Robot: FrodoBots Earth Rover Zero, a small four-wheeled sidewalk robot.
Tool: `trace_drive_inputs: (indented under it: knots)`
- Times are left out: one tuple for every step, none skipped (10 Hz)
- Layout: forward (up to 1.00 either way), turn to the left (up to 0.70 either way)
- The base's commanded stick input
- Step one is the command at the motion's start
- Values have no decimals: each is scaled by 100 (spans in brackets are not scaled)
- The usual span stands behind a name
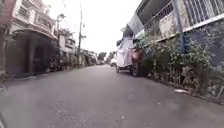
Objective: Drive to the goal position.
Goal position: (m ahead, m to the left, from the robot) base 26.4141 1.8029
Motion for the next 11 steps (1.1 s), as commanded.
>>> trace_drive_inputs:
  knots:
    - [70, 0]
    - [70, 0]
    - [70, 0]
    - [70, 0]
    - [70, 0]
    - [70, 0]
    - [70, 0]
    - [70, 0]
    - [70, 0]
    - [70, 0]
    - [70, 0]
